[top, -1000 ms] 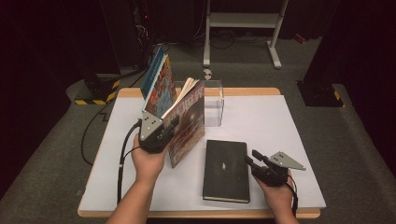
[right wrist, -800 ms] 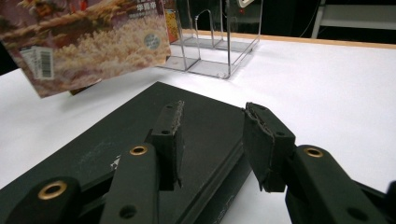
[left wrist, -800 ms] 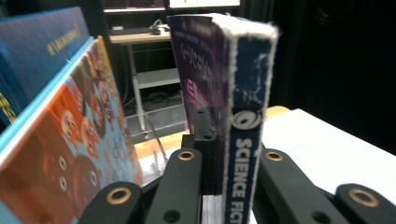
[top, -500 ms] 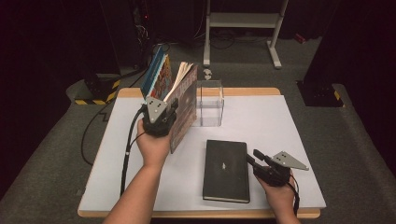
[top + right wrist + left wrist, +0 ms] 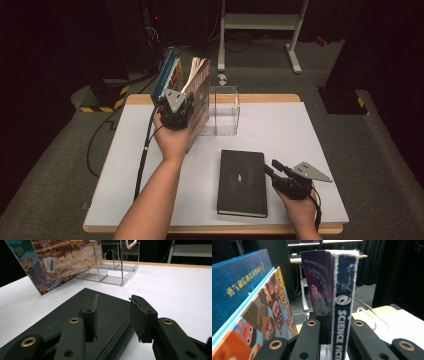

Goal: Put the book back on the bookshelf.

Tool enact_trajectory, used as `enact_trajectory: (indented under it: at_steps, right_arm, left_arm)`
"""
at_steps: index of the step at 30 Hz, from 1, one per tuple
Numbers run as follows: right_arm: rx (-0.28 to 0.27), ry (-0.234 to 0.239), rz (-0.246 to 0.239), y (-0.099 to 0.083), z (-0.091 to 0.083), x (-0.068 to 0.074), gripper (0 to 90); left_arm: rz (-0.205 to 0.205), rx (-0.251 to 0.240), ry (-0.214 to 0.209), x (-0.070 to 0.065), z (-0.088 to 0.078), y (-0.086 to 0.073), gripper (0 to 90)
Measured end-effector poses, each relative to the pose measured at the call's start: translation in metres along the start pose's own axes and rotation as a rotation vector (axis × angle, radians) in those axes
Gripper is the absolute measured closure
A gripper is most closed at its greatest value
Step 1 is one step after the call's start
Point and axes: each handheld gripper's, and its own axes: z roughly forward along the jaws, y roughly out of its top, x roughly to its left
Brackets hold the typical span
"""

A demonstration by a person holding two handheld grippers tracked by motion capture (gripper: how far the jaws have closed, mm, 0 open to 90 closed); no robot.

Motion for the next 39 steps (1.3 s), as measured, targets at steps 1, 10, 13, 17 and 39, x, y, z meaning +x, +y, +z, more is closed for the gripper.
enact_trajectory:
  at_steps: [1,10,13,17,39]
  right_arm:
    - [-0.001,0.001,0.001,0.0,0.0,0.0,58.8]
    - [-0.002,0.002,0.004,0.0,0.0,0.0,58.9]
    - [-0.004,0.002,0.005,0.0,0.0,-0.001,59.0]
    - [-0.002,0.004,0.006,0.0,0.0,-0.001,59.0]
    - [-0.002,0.007,0.006,-0.001,0.0,-0.001,59.3]
  left_arm:
    - [0.002,0.0,0.004,-0.001,0.003,0.0,84.0]
    - [0.01,0.008,0.017,-0.006,0.026,-0.003,83.9]
    - [0.014,0.003,0.021,-0.007,0.032,-0.003,83.9]
    - [0.003,0.001,0.023,-0.006,0.038,-0.001,84.0]
    - [-0.015,-0.009,0.044,-0.003,0.064,-0.011,84.0]
